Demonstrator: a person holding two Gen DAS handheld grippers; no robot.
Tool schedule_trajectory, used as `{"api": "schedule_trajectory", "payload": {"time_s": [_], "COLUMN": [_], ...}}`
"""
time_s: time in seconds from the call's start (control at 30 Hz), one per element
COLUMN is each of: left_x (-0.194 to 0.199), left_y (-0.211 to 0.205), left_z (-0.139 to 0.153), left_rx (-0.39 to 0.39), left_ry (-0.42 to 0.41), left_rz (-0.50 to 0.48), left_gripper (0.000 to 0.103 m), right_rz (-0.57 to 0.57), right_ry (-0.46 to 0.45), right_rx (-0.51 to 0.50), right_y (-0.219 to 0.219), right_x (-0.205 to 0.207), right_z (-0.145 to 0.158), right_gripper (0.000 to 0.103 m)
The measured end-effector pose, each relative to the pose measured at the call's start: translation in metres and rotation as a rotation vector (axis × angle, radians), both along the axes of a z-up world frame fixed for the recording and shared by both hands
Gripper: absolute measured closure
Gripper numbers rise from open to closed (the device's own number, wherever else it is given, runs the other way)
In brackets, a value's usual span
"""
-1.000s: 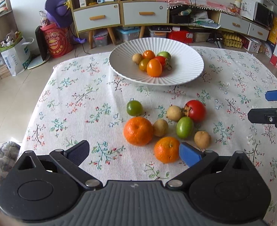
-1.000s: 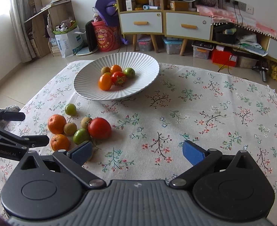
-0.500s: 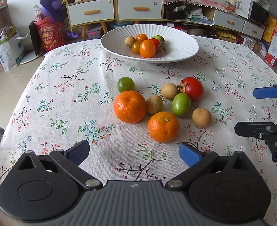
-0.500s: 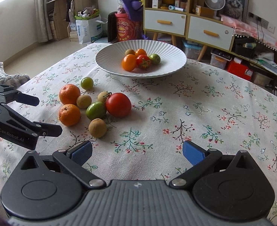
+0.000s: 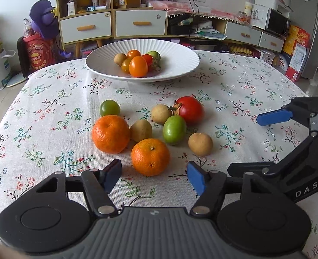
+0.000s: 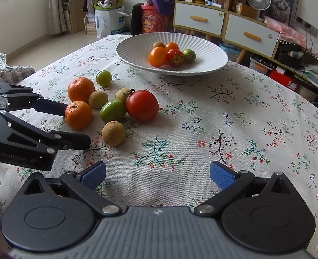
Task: Organize fruits
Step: 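Grasp a mandarin orange with the left gripper while the right gripper grasps a brown kiwi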
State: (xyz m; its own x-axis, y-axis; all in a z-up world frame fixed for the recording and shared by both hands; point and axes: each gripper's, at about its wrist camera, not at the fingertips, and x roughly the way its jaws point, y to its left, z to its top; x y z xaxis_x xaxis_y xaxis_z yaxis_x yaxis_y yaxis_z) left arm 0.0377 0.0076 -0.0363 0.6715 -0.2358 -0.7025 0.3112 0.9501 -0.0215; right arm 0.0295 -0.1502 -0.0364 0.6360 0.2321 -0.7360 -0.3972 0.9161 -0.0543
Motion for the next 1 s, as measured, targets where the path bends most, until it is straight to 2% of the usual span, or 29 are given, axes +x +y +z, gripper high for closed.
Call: {"api": "schedule_trajectory", "payload": {"time_s": [0.03, 0.17, 0.2, 0.53, 0.73, 0.83, 0.9, 1.0], "left_x": [0.001, 0.002, 0.004, 0.002, -0.002, -0.003, -0.004, -0.004], "left_y": [0.0, 0.0, 0.0, 0.018, 0.03, 0.033, 0.035, 0.038], "left_z": [0.001, 0.002, 0.003, 0.006, 0.006, 0.006, 0.006, 0.007], "left_rx": [0.0, -0.003, -0.007, -0.008, 0.002, 0.003, 0.002, -0.001], "left_ry": [-0.003, -0.004, 0.002, 0.042, 0.054, 0.056, 0.059, 0.064], "left_rz": [0.0, 0.01, 0.009, 0.043, 0.055, 0.054, 0.054, 0.054], "left_gripper": [0.048, 0.069, 0.071, 0.072, 0.072, 0.072, 0.072, 0.072], "right_rz": [0.003, 0.016, 0.018, 0.028, 0.053, 0.056, 0.058, 0.064], "right_ry": [0.0, -0.006, -0.007, -0.006, 0.009, 0.013, 0.023, 0.044], "right_rx": [0.0, -0.007, -0.01, 0.003, 0.024, 0.036, 0.039, 0.034], "right_y": [0.001, 0.005, 0.006, 0.017, 0.031, 0.037, 0.04, 0.044], "right_x": [0.0, 0.0, 0.0, 0.008, 0.016, 0.019, 0.022, 0.025], "right_z": [0.0, 0.001, 0.001, 0.004, 0.006, 0.007, 0.006, 0.004], "right_gripper": [0.001, 0.001, 0.001, 0.001, 0.008, 0.017, 0.031, 0.046]}}
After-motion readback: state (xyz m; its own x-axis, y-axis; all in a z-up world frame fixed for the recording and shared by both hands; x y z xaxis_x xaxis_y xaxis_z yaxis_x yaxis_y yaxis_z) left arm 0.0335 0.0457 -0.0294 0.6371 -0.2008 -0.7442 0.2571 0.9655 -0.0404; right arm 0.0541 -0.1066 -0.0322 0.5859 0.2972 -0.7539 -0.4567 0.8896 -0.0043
